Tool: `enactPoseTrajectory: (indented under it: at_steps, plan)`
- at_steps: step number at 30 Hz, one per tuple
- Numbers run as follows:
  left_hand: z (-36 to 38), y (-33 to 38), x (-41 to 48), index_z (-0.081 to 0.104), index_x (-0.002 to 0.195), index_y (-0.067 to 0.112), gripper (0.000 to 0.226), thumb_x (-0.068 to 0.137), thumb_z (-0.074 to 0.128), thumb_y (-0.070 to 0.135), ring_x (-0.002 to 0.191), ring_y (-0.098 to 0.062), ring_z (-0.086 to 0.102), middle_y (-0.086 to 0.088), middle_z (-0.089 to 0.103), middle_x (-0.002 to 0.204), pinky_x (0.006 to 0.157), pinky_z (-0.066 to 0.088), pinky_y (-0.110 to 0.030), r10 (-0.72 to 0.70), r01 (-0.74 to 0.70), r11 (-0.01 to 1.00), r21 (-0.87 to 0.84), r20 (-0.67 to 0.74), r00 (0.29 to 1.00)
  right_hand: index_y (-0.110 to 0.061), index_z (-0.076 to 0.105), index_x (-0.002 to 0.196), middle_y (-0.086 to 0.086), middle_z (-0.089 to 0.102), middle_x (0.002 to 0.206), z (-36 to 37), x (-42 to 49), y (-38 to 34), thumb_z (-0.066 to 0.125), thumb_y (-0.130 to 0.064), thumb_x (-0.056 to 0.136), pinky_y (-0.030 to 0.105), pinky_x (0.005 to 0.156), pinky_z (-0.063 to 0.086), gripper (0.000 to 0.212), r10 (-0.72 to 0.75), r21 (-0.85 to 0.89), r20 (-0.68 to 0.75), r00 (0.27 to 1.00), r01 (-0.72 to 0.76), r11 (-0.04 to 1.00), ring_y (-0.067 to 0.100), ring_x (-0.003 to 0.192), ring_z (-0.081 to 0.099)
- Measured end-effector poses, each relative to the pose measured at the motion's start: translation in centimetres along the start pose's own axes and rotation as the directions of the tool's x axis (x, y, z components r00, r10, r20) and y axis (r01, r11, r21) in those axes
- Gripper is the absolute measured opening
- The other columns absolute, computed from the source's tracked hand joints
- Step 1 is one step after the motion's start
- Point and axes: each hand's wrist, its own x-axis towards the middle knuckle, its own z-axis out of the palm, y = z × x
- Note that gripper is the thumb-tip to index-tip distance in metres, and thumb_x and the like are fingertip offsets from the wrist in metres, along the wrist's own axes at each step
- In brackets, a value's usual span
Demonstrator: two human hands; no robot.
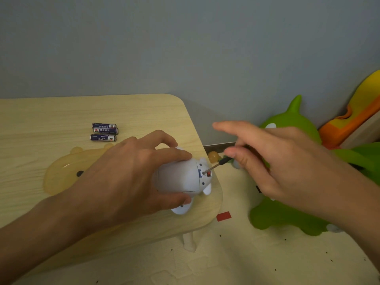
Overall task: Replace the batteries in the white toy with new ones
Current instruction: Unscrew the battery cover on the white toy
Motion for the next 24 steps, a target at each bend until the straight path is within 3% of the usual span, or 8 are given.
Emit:
enactPoseTrajectory:
  at_steps: [2, 5, 9, 12, 14, 17, 20, 24]
  plan:
    - [0.0, -0.1, 0.0, 0.055, 0.131, 0.054, 0.068, 0.069, 0.057, 0.082, 0.087, -0.024, 0.069, 0.021, 0.055, 0.135, 0.068, 0.052, -0.038, 0.0, 0.001, 1.0, 0.023, -0.015, 1.0, -0.019, 0.061, 0.143, -0.01, 0.074, 0.089, -0.2, -0.4, 0.2, 0.053, -0.025, 0.105, 0.02, 0.067, 0.052, 0.039, -0.012, 0.064, 0.016, 1.0, 0.011, 0.998, 0.007, 0.072, 0.059]
    - [0.0, -0.1, 0.1, 0.054, 0.129, 0.053, 0.066, 0.069, 0.058, 0.08, 0.083, -0.027, 0.069, 0.018, 0.057, 0.134, 0.067, 0.05, -0.037, 0.001, 0.0, 0.999, 0.043, -0.022, 1.0, -0.016, 0.077, 0.121, -0.01, 0.079, 0.094, -0.5, -0.6, 0.4, 0.07, -0.019, 0.097, 0.014, 0.077, 0.05, 0.025, -0.033, 0.143, -0.024, 0.999, 0.036, 0.989, 0.004, 0.084, 0.066]
    - [0.0, -0.2, 0.2, 0.057, 0.131, 0.053, 0.068, 0.068, 0.057, 0.08, 0.086, -0.027, 0.068, 0.019, 0.055, 0.136, 0.068, 0.05, -0.038, -0.006, 0.007, 0.999, 0.048, -0.01, 1.0, -0.014, 0.083, 0.103, -0.008, 0.075, 0.068, 0.2, -0.7, -0.2, 0.062, -0.046, 0.099, 0.014, 0.057, 0.046, 0.039, -0.008, 0.159, -0.068, 0.998, 0.019, 0.987, 0.011, 0.062, 0.062]
    - [0.1, -0.2, 0.1, 0.052, 0.132, 0.054, 0.069, 0.069, 0.056, 0.08, 0.086, -0.027, 0.067, 0.02, 0.054, 0.137, 0.068, 0.054, -0.041, -0.004, 0.004, 0.999, 0.052, -0.011, 1.0, -0.009, 0.077, 0.079, -0.001, 0.067, 0.057, 1.0, -0.9, -0.4, 0.045, -0.056, 0.104, 0.032, 0.043, 0.048, 0.062, -0.054, -0.053, -0.089, 0.995, 0.049, 0.997, 0.019, 0.045, 0.058]
    - [0.1, -0.2, 0.1, 0.049, 0.133, 0.054, 0.069, 0.069, 0.055, 0.08, 0.085, -0.028, 0.067, 0.019, 0.054, 0.137, 0.067, 0.054, -0.041, 0.002, -0.001, 0.999, 0.053, -0.009, 1.0, -0.01, 0.062, 0.063, -0.002, 0.052, 0.048, 1.1, -1.0, -0.5, 0.041, -0.054, 0.108, 0.031, 0.038, 0.035, 0.066, -0.063, -0.156, -0.098, 0.993, 0.048, 0.987, 0.025, 0.038, 0.048]
    - [0.1, -0.3, 0.1, 0.048, 0.133, 0.055, 0.069, 0.069, 0.055, 0.08, 0.088, -0.027, 0.068, 0.021, 0.051, 0.139, 0.07, 0.056, -0.043, -0.003, 0.002, 0.999, 0.054, 0.009, 1.0, -0.017, 0.063, 0.074, -0.01, 0.051, 0.055, 0.6, -1.1, -0.4, 0.048, -0.045, 0.106, 0.033, 0.042, 0.035, 0.045, -0.003, -0.117, -0.038, 0.999, -0.002, 0.993, 0.017, 0.044, 0.049]
    - [0.0, -0.4, 0.1, 0.047, 0.134, 0.057, 0.069, 0.069, 0.055, 0.08, 0.091, -0.027, 0.068, 0.023, 0.049, 0.14, 0.072, 0.057, -0.045, -0.008, 0.007, 0.999, 0.05, 0.017, 1.0, -0.023, 0.073, 0.098, -0.025, 0.05, 0.066, -0.1, -1.1, -0.2, 0.063, -0.028, 0.101, 0.015, 0.054, 0.037, 0.012, 0.022, 0.059, 0.039, 0.999, -0.024, 0.998, 0.001, 0.057, 0.05]
    - [-0.1, -0.4, 0.1, 0.048, 0.134, 0.056, 0.07, 0.069, 0.054, 0.082, 0.092, -0.027, 0.067, 0.023, 0.049, 0.14, 0.073, 0.057, -0.044, -0.011, 0.01, 0.999, 0.05, 0.021, 1.0, -0.022, 0.077, 0.109, -0.016, 0.065, 0.077, 0.0, -1.2, -0.5, 0.062, -0.016, 0.1, 0.013, 0.059, 0.038, 0.019, 0.047, 0.114, 0.041, 0.998, -0.051, 0.992, 0.002, 0.063, 0.053]
